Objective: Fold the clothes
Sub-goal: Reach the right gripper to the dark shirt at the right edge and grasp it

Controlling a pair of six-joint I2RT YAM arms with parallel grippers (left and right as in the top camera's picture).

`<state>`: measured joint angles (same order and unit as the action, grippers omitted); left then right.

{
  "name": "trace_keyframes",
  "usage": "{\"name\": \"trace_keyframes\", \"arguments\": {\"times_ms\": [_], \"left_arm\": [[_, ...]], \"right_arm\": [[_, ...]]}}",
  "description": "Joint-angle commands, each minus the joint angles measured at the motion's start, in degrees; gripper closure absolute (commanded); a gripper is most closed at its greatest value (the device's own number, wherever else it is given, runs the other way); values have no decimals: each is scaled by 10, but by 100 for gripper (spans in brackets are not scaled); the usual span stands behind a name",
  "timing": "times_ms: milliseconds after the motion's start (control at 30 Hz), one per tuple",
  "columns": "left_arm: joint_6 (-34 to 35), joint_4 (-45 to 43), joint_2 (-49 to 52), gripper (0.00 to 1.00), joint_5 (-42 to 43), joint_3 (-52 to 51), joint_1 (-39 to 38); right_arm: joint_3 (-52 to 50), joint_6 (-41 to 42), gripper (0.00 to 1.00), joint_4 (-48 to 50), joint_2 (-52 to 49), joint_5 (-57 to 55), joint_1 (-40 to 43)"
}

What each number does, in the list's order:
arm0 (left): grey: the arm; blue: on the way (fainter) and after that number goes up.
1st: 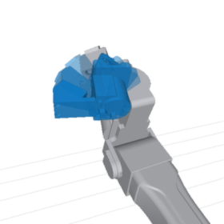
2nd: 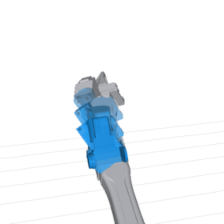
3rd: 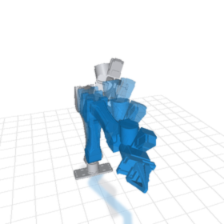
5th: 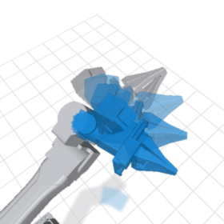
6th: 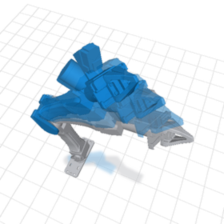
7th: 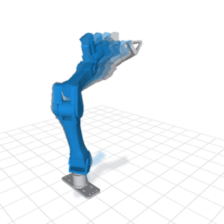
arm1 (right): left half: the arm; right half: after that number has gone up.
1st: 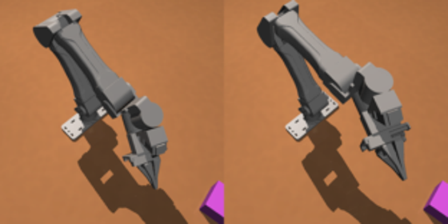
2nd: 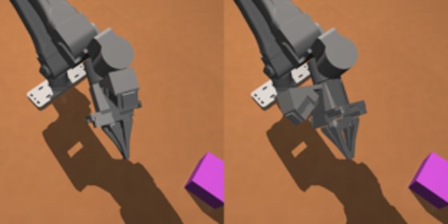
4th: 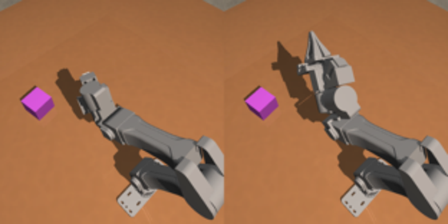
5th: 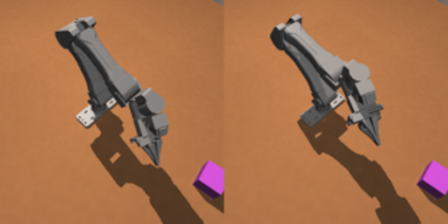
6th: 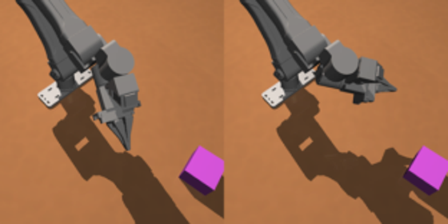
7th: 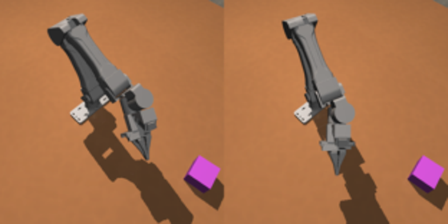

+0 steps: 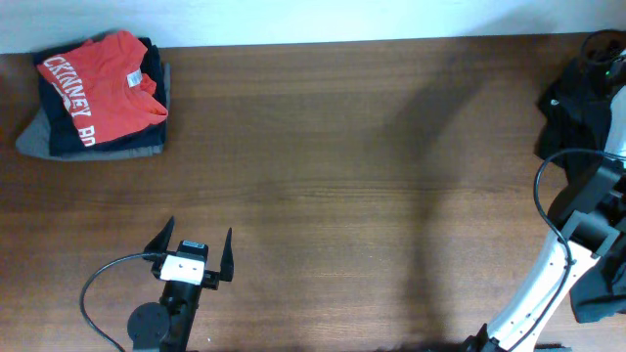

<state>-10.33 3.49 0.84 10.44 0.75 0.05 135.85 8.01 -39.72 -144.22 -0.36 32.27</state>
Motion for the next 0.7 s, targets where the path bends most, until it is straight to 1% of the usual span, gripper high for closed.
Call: {"name": "trace_keyframes", "arguments": {"times_ms": [0, 33, 67, 100, 200, 267, 400, 433, 467, 500, 600, 667], "left_arm": [[-9, 2, -5, 1, -2, -2, 3], [-9, 2, -5, 1, -2, -2, 3], [-9, 2, -5, 1, -2, -2, 3], [-9, 2, -5, 1, -2, -2, 3], [-9, 2, -5, 1, -2, -2, 3], [-9, 2, -5, 1, -2, -2, 3], [-9, 2, -5, 1, -2, -2, 3], [-9, 2, -5, 1, -2, -2, 3], [-9, 2, -5, 1, -2, -2, 3], [-9, 2, -5, 1, -2, -2, 3], [-9, 2, -5, 1, -2, -2, 3], [-9, 2, -5, 1, -2, -2, 3]], "right_arm": [[0, -7, 44, 17, -34, -1, 4], [0, -7, 43, 21, -38, -1, 4], [0, -7, 39, 26, -43, -3, 4], [0, -7, 37, 29, -47, -3, 4], [0, -5, 36, 38, -61, -5, 4], [0, -5, 28, 43, -68, -5, 4], [0, -2, 28, 49, -78, -5, 4], [0, 0, 30, 50, -80, -5, 4], [0, 0, 34, 51, -80, -5, 4], [0, 0, 41, 52, -80, -5, 4], [0, 0, 66, 55, -80, -5, 4], [0, 0, 77, 54, -80, -5, 4]]}}
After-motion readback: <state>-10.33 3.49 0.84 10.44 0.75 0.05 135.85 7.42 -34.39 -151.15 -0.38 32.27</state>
